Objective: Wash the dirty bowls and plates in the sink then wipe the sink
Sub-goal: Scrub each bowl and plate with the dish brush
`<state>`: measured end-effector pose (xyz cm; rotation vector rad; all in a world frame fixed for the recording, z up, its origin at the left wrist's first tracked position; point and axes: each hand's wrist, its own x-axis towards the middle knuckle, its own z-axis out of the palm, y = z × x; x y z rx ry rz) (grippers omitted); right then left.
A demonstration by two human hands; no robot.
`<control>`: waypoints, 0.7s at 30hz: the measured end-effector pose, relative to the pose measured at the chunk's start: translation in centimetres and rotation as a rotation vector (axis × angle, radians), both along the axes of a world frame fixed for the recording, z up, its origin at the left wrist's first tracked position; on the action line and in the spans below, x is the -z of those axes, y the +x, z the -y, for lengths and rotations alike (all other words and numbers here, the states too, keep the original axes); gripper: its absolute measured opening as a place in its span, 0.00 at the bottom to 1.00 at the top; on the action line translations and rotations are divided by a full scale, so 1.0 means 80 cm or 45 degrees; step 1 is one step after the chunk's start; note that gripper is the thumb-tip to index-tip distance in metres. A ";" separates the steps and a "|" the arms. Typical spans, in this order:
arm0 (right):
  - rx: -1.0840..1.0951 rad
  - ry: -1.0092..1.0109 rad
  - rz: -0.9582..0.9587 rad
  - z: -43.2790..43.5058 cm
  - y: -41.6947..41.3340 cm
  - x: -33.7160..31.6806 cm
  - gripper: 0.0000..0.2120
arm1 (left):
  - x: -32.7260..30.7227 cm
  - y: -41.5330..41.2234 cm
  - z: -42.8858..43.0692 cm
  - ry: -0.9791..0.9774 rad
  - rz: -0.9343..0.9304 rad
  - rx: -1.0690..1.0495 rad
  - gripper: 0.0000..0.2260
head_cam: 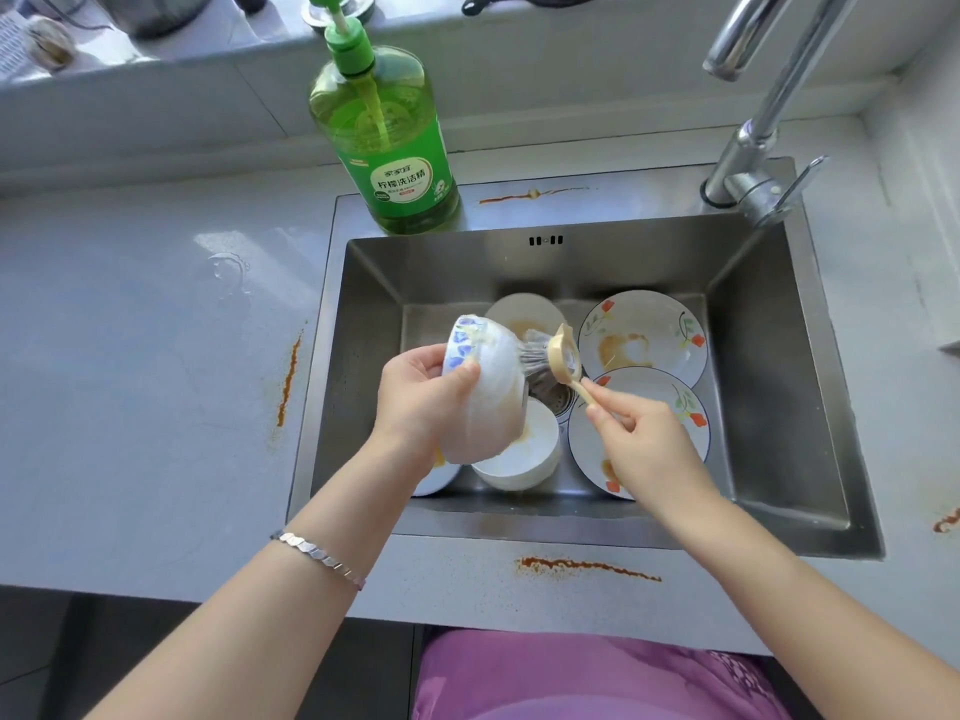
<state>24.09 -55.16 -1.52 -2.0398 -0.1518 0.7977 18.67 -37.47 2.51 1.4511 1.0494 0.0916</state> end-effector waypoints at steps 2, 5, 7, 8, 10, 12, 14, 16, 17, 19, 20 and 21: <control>-0.043 -0.062 -0.033 0.006 0.011 0.010 0.15 | 0.000 -0.002 -0.006 -0.022 0.018 0.086 0.06; -0.164 -0.220 -0.106 0.020 0.022 0.021 0.15 | 0.007 0.005 -0.017 0.072 -0.018 0.252 0.06; -0.176 -0.267 -0.110 0.030 0.033 0.024 0.15 | 0.023 0.019 -0.022 0.321 -0.124 0.470 0.05; -0.155 -0.283 -0.103 0.035 0.040 0.025 0.15 | 0.033 0.028 -0.023 0.462 -0.198 0.592 0.04; -0.081 -0.290 -0.091 0.043 0.054 0.029 0.15 | 0.058 0.047 -0.026 0.738 -0.357 0.818 0.06; -0.013 -0.290 -0.088 0.051 0.066 0.037 0.15 | 0.088 0.065 -0.028 0.956 -0.434 0.982 0.08; 0.030 -0.258 -0.100 0.058 0.074 0.046 0.15 | 0.117 0.082 -0.029 1.050 -0.484 1.050 0.09; 0.075 -0.245 -0.117 0.061 0.079 0.053 0.15 | 0.144 0.099 -0.029 1.089 -0.544 1.083 0.10; 0.092 -0.244 -0.129 0.061 0.081 0.055 0.15 | 0.156 0.106 -0.028 1.112 -0.563 1.104 0.11; 0.114 -0.245 -0.164 0.059 0.083 0.060 0.15 | 0.176 0.116 -0.025 1.164 -0.555 1.143 0.09; 0.127 -0.243 -0.179 0.058 0.084 0.063 0.15 | 0.184 0.118 -0.023 1.183 -0.532 1.155 0.08; 0.136 -0.243 -0.189 0.056 0.084 0.066 0.15 | 0.191 0.118 -0.021 1.194 -0.512 1.165 0.08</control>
